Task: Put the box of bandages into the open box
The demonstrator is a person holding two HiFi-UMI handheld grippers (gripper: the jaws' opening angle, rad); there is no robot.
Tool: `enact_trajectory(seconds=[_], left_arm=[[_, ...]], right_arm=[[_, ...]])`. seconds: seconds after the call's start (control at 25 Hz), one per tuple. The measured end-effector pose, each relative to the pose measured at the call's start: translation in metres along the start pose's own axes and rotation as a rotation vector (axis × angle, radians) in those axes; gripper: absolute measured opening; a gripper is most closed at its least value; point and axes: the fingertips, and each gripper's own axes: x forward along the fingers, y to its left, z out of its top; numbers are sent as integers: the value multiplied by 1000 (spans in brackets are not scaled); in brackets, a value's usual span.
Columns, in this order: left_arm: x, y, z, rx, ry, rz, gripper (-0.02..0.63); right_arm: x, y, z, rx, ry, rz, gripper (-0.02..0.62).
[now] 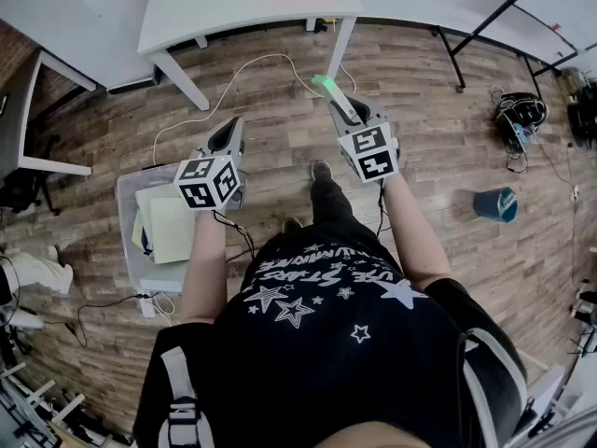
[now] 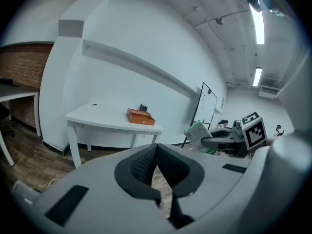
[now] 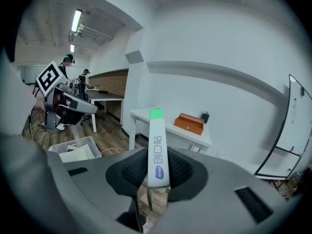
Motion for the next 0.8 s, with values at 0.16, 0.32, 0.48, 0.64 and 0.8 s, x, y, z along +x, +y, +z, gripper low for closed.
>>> enact_trajectory(seconds=[0.16,0.32,0.48,0.64,0.8], left_arm=[[-3,-11,-3,10,2,-9,20],[-6,-18,-2,16,0,-13,20],[-14,-25,-2,27,-5,-16,20],[-18,-30,-4,41,-3,-22,20],[-23,-27,-5,44,4,-26,20]], right_arm=[[-9,0,-4,-2,4,-2,110],[-16,0,-5,-4,4,-3,111],[-23,4,-4,-5,-4,-4,110],[-28,5,-5,2,-10,-8,110],[-28,11,-4,12,-12,5,111]])
